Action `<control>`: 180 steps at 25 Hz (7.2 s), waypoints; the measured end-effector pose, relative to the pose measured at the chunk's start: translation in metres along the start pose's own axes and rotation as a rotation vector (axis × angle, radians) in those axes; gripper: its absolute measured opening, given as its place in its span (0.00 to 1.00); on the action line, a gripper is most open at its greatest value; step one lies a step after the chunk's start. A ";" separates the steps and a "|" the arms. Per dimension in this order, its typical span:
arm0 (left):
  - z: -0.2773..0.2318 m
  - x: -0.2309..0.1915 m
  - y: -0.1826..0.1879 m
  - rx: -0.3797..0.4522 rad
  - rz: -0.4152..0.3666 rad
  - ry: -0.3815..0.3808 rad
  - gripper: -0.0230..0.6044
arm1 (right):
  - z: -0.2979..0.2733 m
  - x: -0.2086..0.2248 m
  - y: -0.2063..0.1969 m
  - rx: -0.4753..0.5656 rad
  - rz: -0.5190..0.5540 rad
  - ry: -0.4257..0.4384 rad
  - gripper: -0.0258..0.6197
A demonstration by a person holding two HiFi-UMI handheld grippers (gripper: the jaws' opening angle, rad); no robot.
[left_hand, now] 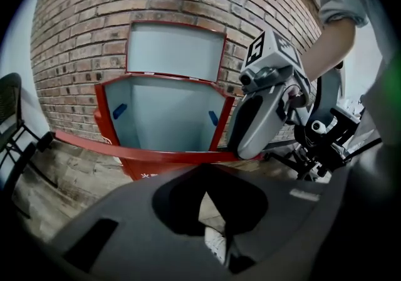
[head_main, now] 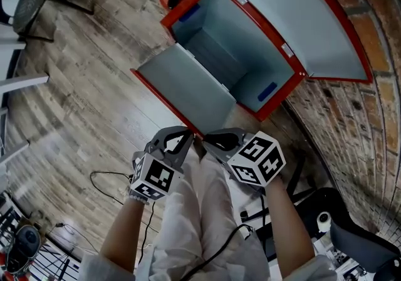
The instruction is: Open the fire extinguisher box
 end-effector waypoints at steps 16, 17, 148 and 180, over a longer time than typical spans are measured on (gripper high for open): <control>0.044 -0.020 -0.007 0.071 0.059 0.102 0.03 | -0.060 0.000 -0.032 -0.107 0.001 -0.018 0.10; 0.043 -0.021 -0.007 0.075 0.059 0.102 0.03 | -0.065 0.001 -0.035 -0.116 -0.001 -0.019 0.10; 0.310 0.026 0.413 0.553 -0.334 0.346 0.03 | 0.389 -0.243 0.175 0.920 0.380 -0.660 0.05; 0.308 0.030 0.414 0.542 -0.370 0.337 0.03 | 0.383 -0.245 0.173 0.902 0.390 -0.674 0.05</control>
Point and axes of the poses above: the fingertips, and each gripper's own axes: z backward along the fingers, x to its right, y out of its top, the point moved 6 cm from there along z, backward along the fingers, and after that the axes turned 5 degrees about -z, right-handed, at the moved point
